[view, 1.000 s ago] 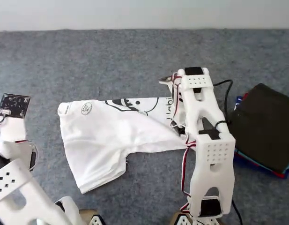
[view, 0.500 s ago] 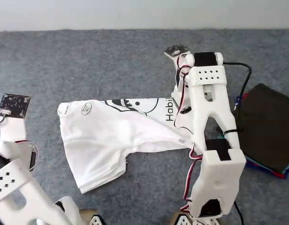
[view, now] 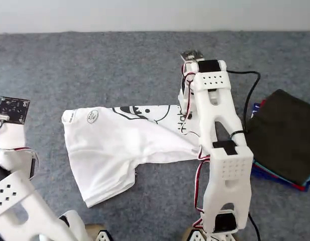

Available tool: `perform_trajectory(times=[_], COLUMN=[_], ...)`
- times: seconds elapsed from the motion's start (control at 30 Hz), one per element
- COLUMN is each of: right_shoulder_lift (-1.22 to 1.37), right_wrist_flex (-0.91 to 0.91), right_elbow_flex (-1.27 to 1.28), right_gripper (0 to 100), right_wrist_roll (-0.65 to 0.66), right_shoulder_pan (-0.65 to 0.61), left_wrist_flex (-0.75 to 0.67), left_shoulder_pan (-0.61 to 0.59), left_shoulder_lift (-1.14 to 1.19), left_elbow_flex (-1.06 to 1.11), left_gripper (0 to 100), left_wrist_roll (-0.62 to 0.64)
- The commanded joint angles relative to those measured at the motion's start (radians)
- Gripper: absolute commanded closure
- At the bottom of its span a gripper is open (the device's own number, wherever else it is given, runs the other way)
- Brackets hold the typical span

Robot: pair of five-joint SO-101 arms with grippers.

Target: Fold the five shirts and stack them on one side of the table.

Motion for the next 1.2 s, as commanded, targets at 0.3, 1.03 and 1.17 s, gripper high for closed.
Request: perform_trajectory(times=[0.3,1.03,1.17], right_shoulder_lift=[0.104,0.216,0.229], right_wrist_flex=[0.019,0.008,-0.025], right_elbow_flex=[-0.253,-0.276,-0.275], right_gripper=[80.3,81.2,86.7], right_wrist_roll=[-0.003,0.052,0.052], right_shoulder_pan=[0.128,0.068,0.076], left_wrist_flex=[-0.052,-0.054,-0.054], left_shoulder_pan=[-0.003,-0.002,0.0], left_shoulder_lift=[-0.017,-0.009,-0.009], left_elbow_flex=[0.038,0.048,0.048], left_gripper=[99,99,99], left_wrist_roll=[0.003,0.003,0.003])
